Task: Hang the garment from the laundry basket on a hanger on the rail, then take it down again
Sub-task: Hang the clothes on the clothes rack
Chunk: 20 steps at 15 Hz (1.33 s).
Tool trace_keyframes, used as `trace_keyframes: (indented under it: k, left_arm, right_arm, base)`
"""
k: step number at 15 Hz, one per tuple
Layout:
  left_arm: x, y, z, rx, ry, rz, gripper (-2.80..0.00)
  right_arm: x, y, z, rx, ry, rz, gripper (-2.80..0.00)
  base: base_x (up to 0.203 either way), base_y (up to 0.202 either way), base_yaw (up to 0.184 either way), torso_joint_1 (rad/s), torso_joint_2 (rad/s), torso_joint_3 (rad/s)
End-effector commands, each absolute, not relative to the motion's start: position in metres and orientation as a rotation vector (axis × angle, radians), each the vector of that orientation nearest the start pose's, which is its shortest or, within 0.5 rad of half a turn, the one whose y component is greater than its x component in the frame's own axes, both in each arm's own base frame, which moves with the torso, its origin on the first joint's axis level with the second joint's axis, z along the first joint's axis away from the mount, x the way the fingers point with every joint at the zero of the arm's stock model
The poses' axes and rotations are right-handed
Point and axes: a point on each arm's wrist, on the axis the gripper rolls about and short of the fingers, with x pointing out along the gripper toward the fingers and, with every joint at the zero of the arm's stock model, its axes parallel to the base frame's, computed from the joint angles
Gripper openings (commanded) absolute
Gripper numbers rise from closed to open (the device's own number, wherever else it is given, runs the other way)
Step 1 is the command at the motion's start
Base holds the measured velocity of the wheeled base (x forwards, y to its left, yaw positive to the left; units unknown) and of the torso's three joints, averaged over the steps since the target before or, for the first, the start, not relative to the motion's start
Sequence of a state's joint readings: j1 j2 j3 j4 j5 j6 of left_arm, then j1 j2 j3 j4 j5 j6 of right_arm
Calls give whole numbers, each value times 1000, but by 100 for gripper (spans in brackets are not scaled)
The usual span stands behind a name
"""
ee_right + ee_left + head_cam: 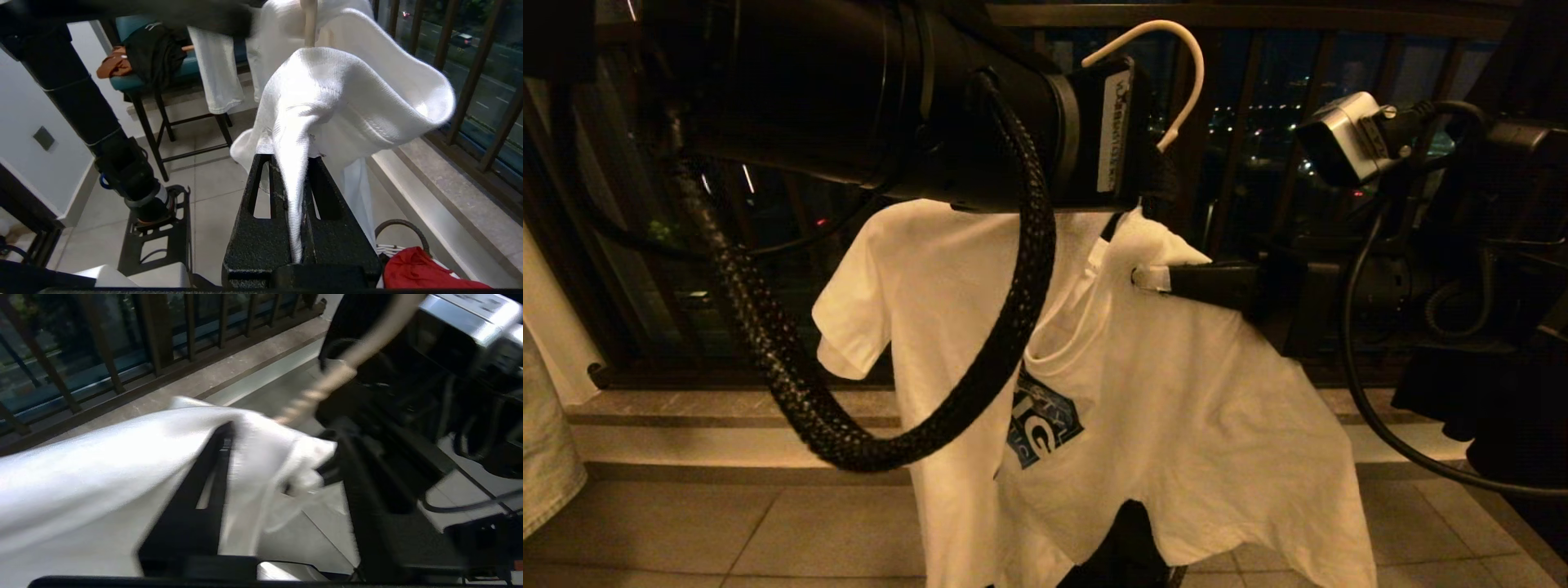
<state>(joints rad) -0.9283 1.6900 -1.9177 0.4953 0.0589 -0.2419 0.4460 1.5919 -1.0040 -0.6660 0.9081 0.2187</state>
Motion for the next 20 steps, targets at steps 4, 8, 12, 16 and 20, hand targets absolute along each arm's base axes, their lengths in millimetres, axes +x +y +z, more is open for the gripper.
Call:
trace_keyframes:
  k: [4, 8, 12, 16, 20]
  left_arm:
    - [167, -237, 379, -78, 359, -826, 0]
    - [161, -226, 376, -64, 373, -804, 0]
    - [153, -214, 381, -65, 377, -794, 0]
    - [147, -205, 382, -65, 368, -765, -280]
    - [136, -189, 391, -89, 335, -761, -280]
  right_arm:
    - [250, 139, 275, 166, 59, 1360, -280]
    - [250, 139, 277, 164, 52, 1361, -280]
    - [250, 138, 277, 164, 51, 1360, -280]
    - [250, 138, 277, 164, 50, 1358, -280]
    - [250, 138, 277, 163, 51, 1356, -280]
  base:
    - [0, 0, 0, 0, 0, 0]
    - [0, 0, 0, 0, 0, 0]
    - [0, 0, 0, 0, 0, 0]
    - [0, 0, 0, 0, 0, 0]
    - [0, 0, 0, 0, 0, 0]
